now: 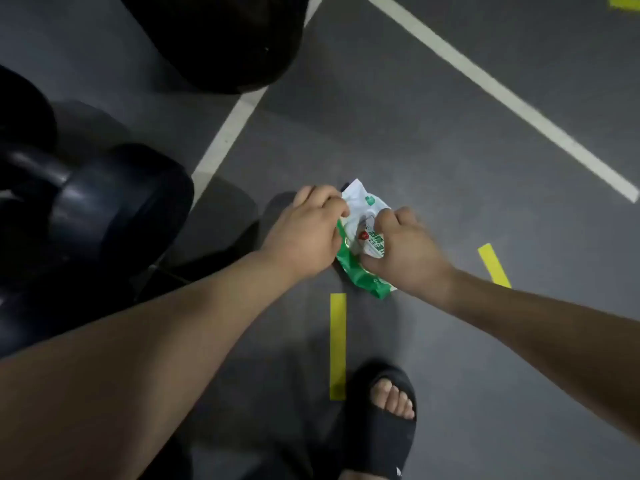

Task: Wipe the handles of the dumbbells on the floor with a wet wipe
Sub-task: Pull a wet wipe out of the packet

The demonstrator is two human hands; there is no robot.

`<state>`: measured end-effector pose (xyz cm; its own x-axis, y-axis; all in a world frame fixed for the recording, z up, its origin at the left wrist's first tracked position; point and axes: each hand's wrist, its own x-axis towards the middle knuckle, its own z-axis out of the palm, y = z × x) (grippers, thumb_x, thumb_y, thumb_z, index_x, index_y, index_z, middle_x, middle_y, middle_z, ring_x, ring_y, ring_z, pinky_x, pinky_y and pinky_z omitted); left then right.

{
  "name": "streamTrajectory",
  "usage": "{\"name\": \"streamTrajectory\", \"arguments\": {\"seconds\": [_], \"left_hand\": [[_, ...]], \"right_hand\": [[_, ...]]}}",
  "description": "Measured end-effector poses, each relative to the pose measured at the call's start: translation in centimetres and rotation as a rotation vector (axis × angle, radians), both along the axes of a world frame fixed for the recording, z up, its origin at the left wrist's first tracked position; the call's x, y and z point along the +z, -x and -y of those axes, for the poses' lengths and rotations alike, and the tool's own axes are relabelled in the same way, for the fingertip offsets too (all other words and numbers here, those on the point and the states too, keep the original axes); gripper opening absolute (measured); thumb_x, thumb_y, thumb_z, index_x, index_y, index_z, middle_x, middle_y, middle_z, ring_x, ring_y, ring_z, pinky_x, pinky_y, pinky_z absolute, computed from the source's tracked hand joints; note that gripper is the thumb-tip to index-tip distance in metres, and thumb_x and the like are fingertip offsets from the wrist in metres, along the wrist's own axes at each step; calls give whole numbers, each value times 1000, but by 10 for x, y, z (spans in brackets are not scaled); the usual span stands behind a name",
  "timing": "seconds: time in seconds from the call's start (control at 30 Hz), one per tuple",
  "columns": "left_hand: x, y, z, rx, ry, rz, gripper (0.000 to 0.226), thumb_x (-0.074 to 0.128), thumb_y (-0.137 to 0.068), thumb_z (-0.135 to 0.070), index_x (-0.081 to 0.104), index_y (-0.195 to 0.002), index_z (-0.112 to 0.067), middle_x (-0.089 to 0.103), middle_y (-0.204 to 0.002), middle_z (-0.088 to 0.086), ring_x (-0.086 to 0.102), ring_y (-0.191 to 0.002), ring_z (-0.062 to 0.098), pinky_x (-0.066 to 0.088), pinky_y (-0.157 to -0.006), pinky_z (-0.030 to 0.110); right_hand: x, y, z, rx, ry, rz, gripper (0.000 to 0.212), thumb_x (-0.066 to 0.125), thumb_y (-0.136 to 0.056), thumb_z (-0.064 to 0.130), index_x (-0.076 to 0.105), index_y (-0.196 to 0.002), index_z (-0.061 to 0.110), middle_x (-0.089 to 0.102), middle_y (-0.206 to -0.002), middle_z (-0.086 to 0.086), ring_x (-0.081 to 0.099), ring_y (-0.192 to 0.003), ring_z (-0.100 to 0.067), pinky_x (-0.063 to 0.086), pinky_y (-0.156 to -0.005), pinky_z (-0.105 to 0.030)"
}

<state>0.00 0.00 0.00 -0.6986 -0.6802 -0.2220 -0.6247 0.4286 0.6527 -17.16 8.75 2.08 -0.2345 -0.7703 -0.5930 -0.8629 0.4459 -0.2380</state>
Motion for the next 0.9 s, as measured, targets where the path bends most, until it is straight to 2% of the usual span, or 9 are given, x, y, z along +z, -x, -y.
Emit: {"name": "streamTrajectory", "arguments": {"seconds": [0.07,0.13,0.37,0.5,0.57,0.67,0.73,0.8,0.9], "left_hand": [[-7,6,-3,-65,-19,35,44,60,-85,-13,58,-129,-17,45,-141,0,40,-126,27,42,-105,41],[-10,6,-5,-45,-30,62,50,63,-85,-14,53,-134,-18,45,-139,3,42,-126,28,37,-109,39],[1,-21,-37,84,6,171,45,72,-80,-24,51,-119,-16,53,-123,6,47,-113,34,39,-100,44],[0,-32,-54,112,22,301,45,72,-82,-29,50,-121,-23,47,-125,3,43,-117,32,39,-98,43],[-1,-31,-59,129,80,334,43,71,-81,-30,51,-119,-25,44,-126,1,38,-120,30,36,-97,43],[-2,-21,-67,103,163,213,34,71,-78,-26,58,-109,-23,44,-125,0,36,-119,27,36,-96,42],[-3,-10,-71,98,148,106,26,73,-79,-27,61,-102,-20,49,-123,0,41,-119,26,39,-98,42],[-7,1,-72,128,139,88,26,76,-80,-33,62,-97,-19,50,-122,0,43,-120,27,38,-101,42],[-15,15,-75,119,199,105,31,78,-77,-43,64,-93,-21,48,-126,0,40,-123,26,36,-100,42]], "right_hand": [[-10,0,-9,12,121,-21,56,74,-77,36,53,-119,6,48,-117,-17,50,-108,-42,48,-86,-42],[-17,-4,-16,43,199,-25,53,76,-73,34,55,-114,6,50,-110,-17,52,-104,-43,47,-85,-41],[-9,-17,-37,159,307,-36,53,73,-73,36,57,-116,10,57,-113,-12,54,-106,-37,43,-79,-34],[-4,-23,-44,87,356,58,44,55,-78,43,63,-107,11,69,-98,-15,65,-90,-38,53,-74,-38],[-4,-17,-42,0,409,110,33,53,-84,36,68,-102,12,72,-89,-11,66,-83,-36,53,-70,-39],[-6,1,-35,-83,511,91,27,49,-86,28,64,-80,6,62,-71,-11,59,-74,-36,46,-67,-37],[-7,12,-31,-172,537,57,24,53,-88,27,67,-89,8,58,-75,-5,60,-82,-31,44,-71,-33],[-9,21,-30,-285,519,33,16,61,-89,23,62,-98,10,57,-82,-3,56,-82,-27,40,-68,-33],[-15,26,-28,-308,489,-42,14,63,-87,19,50,-88,16,57,-85,-6,52,-77,-28,31,-61,-33]]}}
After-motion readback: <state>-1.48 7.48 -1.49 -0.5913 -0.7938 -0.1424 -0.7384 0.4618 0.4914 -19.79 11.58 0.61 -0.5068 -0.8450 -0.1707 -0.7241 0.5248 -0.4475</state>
